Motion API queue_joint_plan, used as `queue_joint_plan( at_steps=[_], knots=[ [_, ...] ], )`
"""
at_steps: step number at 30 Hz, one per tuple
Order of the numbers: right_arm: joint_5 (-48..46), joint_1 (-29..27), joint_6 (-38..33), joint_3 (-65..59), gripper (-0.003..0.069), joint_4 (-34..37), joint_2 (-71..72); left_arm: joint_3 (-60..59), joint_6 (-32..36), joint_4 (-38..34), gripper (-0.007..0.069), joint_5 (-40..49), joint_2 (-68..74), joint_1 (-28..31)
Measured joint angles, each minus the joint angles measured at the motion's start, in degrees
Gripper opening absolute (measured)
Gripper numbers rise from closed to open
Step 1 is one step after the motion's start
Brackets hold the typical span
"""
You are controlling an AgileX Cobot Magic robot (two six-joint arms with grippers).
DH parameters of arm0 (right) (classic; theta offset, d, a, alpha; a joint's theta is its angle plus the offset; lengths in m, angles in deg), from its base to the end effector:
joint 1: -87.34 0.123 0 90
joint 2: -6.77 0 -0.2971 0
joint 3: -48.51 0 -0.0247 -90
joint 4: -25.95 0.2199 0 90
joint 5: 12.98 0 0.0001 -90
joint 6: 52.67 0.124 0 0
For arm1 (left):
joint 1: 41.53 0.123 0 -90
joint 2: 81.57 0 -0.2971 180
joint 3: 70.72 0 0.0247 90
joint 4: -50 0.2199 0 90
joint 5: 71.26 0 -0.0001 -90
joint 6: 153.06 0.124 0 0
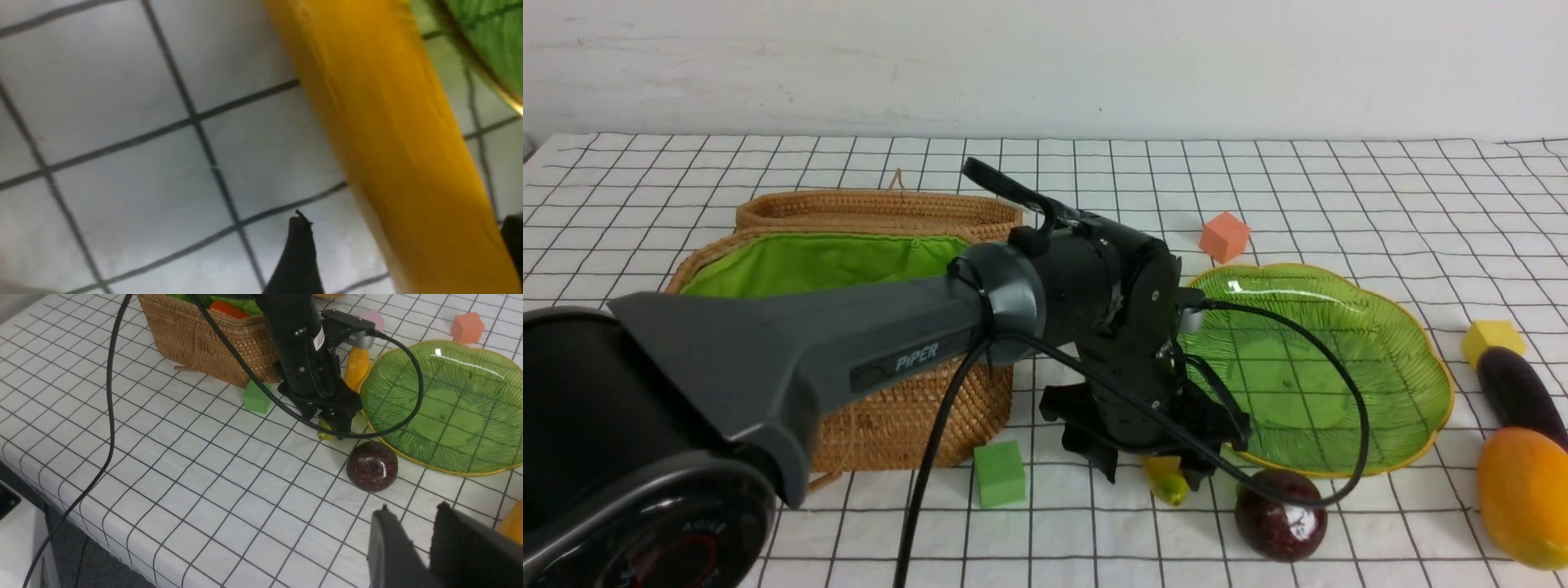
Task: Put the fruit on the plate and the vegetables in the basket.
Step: Use the left arm to grab a banana and put it into the right plate
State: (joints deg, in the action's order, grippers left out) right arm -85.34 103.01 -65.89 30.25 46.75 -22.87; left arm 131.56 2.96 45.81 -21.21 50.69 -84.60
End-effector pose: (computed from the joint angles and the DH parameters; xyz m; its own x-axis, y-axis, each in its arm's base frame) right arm -0.0207 0.0378 0.3788 -0.4029 -0.2263 -0.8868 -0.5895 0.8054 0.0623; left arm 0.3293 -0.3173 0.1746 -0.9256 0.2517 -0.2827 0.3137 0.9280 -0.2009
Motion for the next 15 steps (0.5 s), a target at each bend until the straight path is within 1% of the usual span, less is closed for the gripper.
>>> queue_joint_plan(
  at_steps=[2, 3, 4, 7, 8, 9, 10, 15],
  knots=[
    [0.0, 0.0, 0.0, 0.0, 0.0183, 0.0, 0.0, 0.0, -0.84, 1.19, 0.0567, 0.0, 0.07, 0.0],
    [0.0, 0.0, 0.0, 0.0, 0.0183, 0.0, 0.0, 0.0, -1.26, 2.36, 0.0545, 0.0, 0.07, 0.0],
    [0.0, 0.0, 0.0, 0.0, 0.0183, 0.0, 0.0, 0.0, -1.32, 2.47, 0.0545, 0.0, 0.07, 0.0],
    [0.0, 0.0, 0.0, 0.0, 0.0183, 0.0, 0.0, 0.0, -1.45, 3.79, 0.0443, 0.0, 0.07, 0.06],
    [0.0, 0.0, 0.0, 0.0, 0.0183, 0.0, 0.0, 0.0, -1.45, 3.86, 0.0435, 0.0, 0.07, 0.06],
    [0.0, 0.0, 0.0, 0.0, 0.0183, 0.0, 0.0, 0.0, -1.45, 4.2, 0.0373, 0.0, 0.07, 0.06],
    [0.0, 0.0, 0.0, 0.0, 0.0183, 0.0, 0.0, 0.0, -1.45, 4.2, 0.0333, 0.23, 0.07, 0.06],
    [0.0, 0.0, 0.0, 0.0, 0.0186, 0.0, 0.0, 0.12, -1.5, 6.61, 0.0327, 1.77, 0.56, 0.11]
  ],
)
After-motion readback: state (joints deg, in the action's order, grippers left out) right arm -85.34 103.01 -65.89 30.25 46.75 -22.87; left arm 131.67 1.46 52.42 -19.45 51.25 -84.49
